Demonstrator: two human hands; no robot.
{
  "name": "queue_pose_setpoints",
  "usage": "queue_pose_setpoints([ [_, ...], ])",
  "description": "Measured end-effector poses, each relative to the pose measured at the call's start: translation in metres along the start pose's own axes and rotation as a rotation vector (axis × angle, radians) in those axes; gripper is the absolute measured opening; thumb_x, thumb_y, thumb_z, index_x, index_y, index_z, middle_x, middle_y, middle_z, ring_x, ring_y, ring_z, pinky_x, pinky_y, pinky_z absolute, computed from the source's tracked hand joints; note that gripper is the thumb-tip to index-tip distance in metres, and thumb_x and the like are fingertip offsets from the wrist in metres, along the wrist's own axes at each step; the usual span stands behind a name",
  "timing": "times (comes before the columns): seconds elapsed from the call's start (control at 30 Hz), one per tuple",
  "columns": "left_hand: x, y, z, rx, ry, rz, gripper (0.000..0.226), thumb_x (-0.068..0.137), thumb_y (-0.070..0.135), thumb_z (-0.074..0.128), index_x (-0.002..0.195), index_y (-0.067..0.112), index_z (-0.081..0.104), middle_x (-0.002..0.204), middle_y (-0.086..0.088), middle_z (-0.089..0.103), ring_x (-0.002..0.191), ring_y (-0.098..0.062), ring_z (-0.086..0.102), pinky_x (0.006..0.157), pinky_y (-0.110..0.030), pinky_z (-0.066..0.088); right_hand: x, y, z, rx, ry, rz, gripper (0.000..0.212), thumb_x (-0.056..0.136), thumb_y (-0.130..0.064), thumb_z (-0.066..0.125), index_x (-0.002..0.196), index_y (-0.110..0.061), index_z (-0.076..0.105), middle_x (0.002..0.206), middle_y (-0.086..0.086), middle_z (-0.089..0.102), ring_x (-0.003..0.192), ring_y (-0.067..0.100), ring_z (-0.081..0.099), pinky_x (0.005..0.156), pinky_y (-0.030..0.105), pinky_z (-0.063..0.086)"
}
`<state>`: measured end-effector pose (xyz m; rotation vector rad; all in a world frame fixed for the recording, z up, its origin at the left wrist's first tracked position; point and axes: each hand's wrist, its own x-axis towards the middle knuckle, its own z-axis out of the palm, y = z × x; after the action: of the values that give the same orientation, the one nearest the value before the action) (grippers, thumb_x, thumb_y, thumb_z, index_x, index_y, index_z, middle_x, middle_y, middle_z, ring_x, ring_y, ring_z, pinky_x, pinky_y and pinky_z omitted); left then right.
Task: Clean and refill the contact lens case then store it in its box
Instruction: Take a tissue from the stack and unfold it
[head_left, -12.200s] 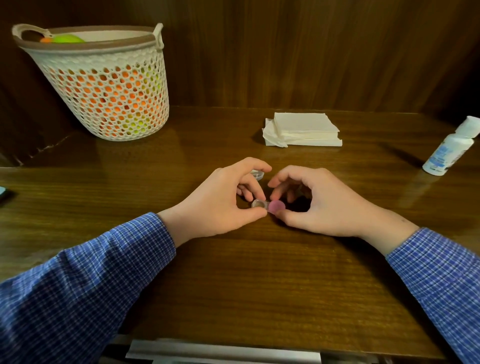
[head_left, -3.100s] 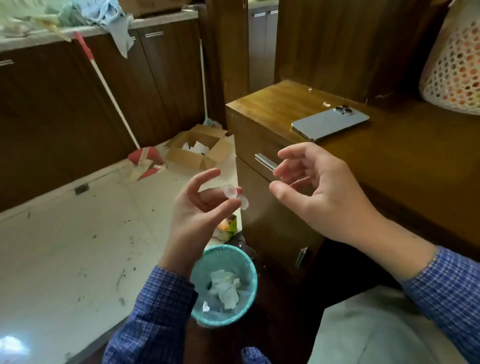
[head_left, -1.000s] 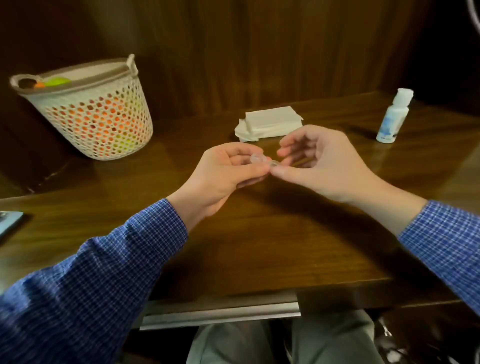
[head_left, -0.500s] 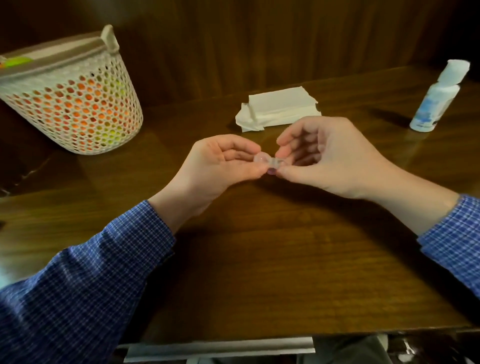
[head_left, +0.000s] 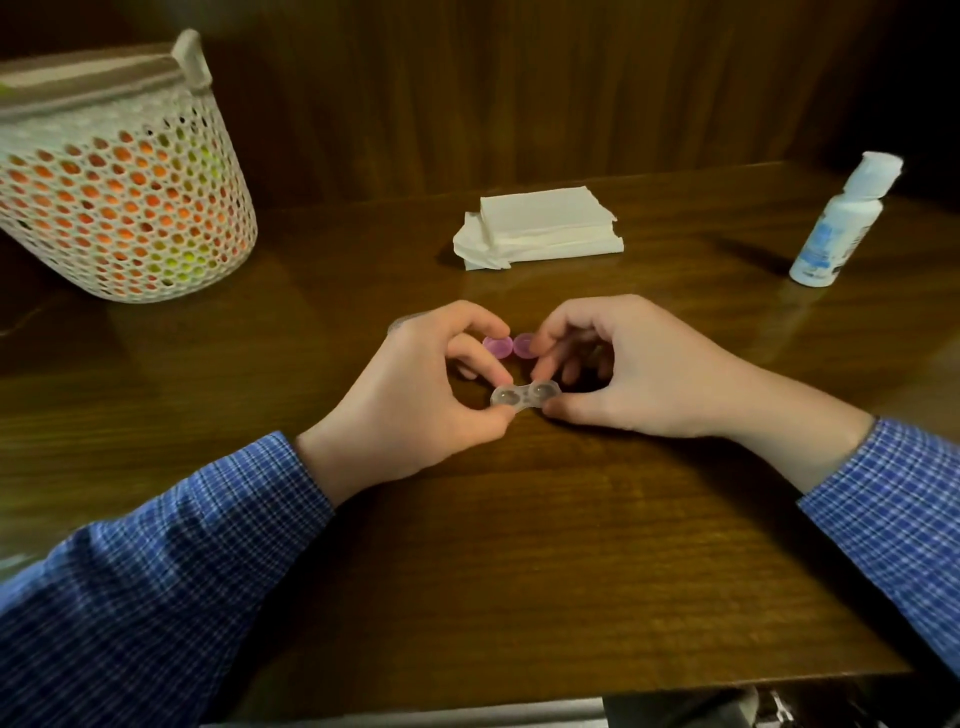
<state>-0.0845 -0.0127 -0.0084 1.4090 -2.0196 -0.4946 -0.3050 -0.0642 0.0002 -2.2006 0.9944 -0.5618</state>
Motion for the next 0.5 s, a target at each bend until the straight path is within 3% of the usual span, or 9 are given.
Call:
queue_pose_setpoints([
  [0.37,0.0001,-0.0033,0.0001,-0.051,-0.036,-0.021,0.06,0.075,0.011,0.089,0.128,0.017,0.061,0.093,0.011,0.077,0.097,0.01,0.064,0.074,-0.002,0.045,-0.0024,0.0002,0.0003,0.008,-0.007,0.002,0.041,0.077,-0.023,0.087,0.109,-0.036,0.066,0.094,-0.017,0.076,0.091,-0.001,0.07,0.082,0.017,0.057],
  [0.5,0.0005,-0.0035,-0.0002,-0.051,-0.043,-0.016,0.06,0.075,0.012,0.089,0.128,0.018,0.061,0.093,0.012,0.077,0.097,0.009,0.065,0.077,-0.003,0.045,-0.0026,0.0002,0.0006,-0.02,-0.002,-0.009,0.041,0.077,-0.025,0.087,0.11,-0.037,0.066,0.095,-0.018,0.075,0.093,-0.002,0.07,0.084,0.019,0.058],
])
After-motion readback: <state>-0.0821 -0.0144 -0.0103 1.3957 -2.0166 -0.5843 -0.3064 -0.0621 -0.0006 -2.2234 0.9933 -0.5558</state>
